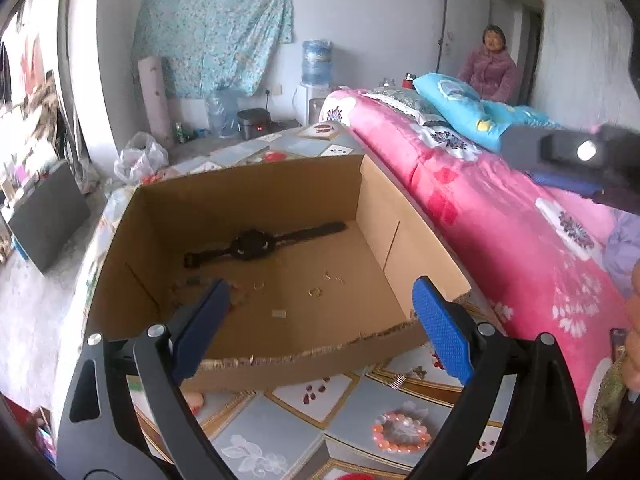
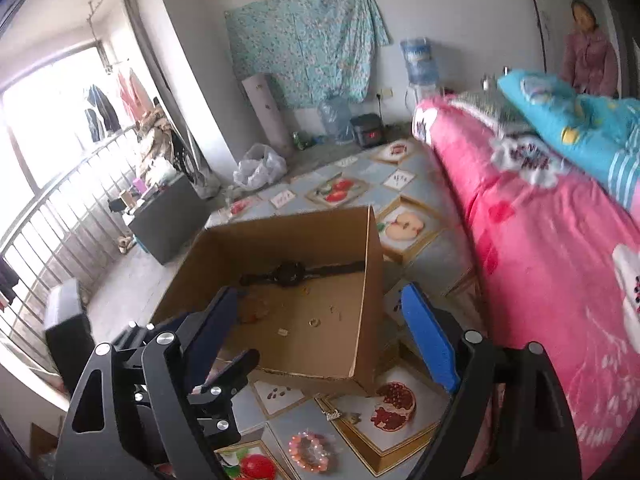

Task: Organize jewelry
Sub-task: 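Withdraw both open tools from the box back over the table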

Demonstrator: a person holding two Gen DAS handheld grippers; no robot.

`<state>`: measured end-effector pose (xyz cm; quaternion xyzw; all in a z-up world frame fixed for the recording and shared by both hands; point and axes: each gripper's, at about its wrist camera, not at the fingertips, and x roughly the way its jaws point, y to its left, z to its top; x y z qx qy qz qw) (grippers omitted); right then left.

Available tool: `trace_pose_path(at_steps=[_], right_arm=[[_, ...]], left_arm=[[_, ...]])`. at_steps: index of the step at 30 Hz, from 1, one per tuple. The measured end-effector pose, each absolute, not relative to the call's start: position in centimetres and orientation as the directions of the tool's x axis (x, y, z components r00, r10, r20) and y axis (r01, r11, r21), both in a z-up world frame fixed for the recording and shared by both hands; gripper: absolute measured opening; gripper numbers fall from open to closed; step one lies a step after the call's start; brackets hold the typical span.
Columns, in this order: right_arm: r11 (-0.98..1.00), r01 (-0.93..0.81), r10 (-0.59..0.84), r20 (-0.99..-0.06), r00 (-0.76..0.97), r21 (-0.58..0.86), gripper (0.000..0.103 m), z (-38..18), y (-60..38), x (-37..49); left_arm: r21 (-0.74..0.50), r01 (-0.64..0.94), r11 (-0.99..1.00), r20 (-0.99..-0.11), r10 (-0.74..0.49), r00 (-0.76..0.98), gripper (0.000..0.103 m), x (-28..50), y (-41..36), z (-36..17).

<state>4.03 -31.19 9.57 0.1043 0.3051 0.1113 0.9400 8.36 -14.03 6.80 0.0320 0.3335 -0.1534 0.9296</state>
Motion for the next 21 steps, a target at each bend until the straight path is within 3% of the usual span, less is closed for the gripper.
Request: trace_pose_path(at_steps=[8, 14, 18, 21], right_arm=[[0.962, -0.171, 0.261, -0.535, 0.803, 0.213, 0.088, 11.2, -27.7, 2.2], [0.960, -0.206, 0.277, -0.530, 0.801, 0.190, 0.090, 10.7, -25.0, 0.4], [0.961, -0.207, 0.275, -0.558, 0.783, 0.183, 0.090, 9.6, -24.1, -0.3], [0.983, -0.152, 0.184, -0.605, 0.775, 0.104, 0.090, 8.9, -23.4, -0.8]], left_arm=[[-0.085, 0.292, 0.953, -0.623, -0.280, 0.731, 0.089, 5.5, -11.2, 6.3], [-0.206, 0.343, 0.916, -0.615, -0.394, 0.683, 0.089, 3.0, -9.6, 4.8], [-0.157, 0.386, 0.909, -0.658, -0.388, 0.646, 0.089, 1.8, -10.0, 3.3], [-0.164, 0.415, 0.895, -0.644, -0.416, 0.642, 0.089, 0.8, -9.5, 2.6]])
